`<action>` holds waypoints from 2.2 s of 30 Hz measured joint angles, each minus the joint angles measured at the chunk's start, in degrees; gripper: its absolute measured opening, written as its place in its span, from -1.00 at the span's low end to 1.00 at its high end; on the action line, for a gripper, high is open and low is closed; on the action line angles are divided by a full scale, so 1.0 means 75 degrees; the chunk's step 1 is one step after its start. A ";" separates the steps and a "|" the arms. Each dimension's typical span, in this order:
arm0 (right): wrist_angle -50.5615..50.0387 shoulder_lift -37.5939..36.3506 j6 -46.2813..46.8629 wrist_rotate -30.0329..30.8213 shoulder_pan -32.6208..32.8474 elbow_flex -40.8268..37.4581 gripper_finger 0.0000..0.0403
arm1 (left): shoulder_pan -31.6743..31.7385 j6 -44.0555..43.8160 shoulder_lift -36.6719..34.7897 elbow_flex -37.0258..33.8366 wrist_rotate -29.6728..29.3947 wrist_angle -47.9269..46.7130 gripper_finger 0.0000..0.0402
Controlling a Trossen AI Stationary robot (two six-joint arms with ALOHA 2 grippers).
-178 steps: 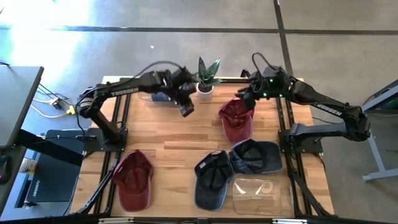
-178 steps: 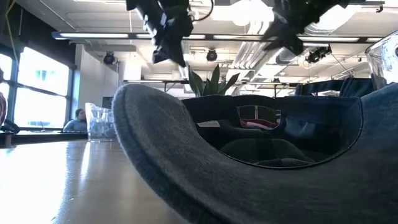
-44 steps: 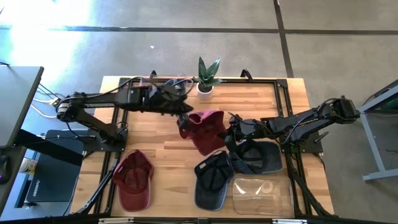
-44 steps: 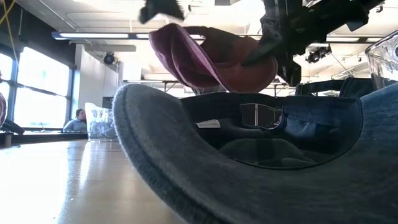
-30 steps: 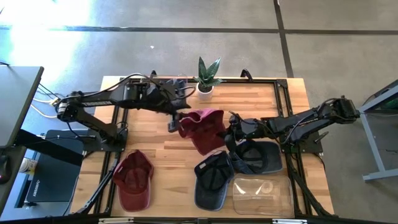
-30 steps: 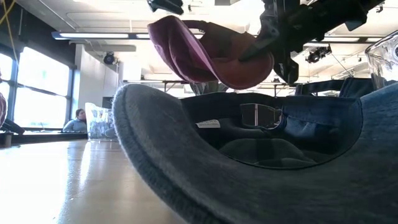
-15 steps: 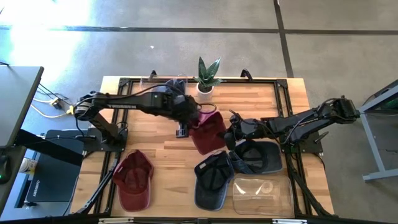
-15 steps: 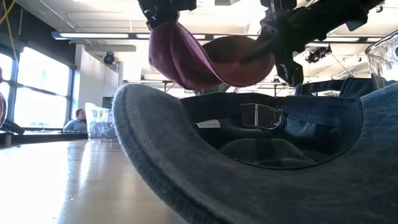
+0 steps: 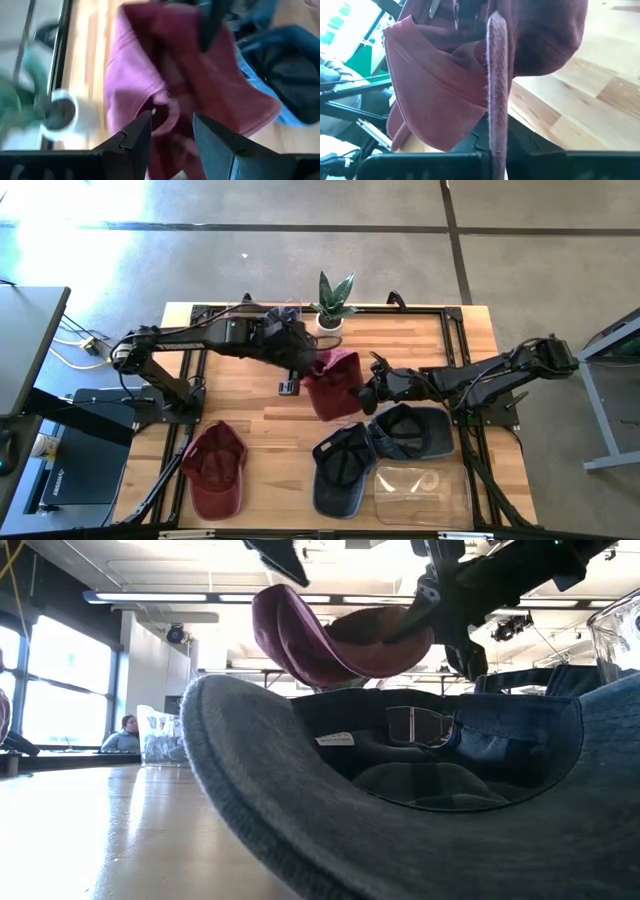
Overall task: Pick & Place hat
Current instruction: Put the top red cap into the bottom transparent bin
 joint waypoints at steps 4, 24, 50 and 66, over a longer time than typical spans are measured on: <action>0.0264 0.0000 -0.0032 -0.0113 -0.0123 0.0000 -0.96 | -0.0032 0.1208 0.0419 -0.0023 0.0300 0.0078 -0.27; 0.0633 0.0000 0.0424 -0.0165 -0.0145 0.0009 -0.89 | -0.0039 -0.0491 0.1306 -0.0008 -0.3737 0.0225 -0.53; -0.1772 0.1255 0.3419 -0.0909 -0.1095 0.0023 -0.50 | -0.0033 -0.1413 0.2587 0.1391 -0.3060 0.1245 -1.00; -0.5711 -0.1468 0.1715 -0.2419 -0.1253 0.0015 0.09 | 0.0245 -0.1712 0.3319 0.1394 -0.0859 0.2408 -0.69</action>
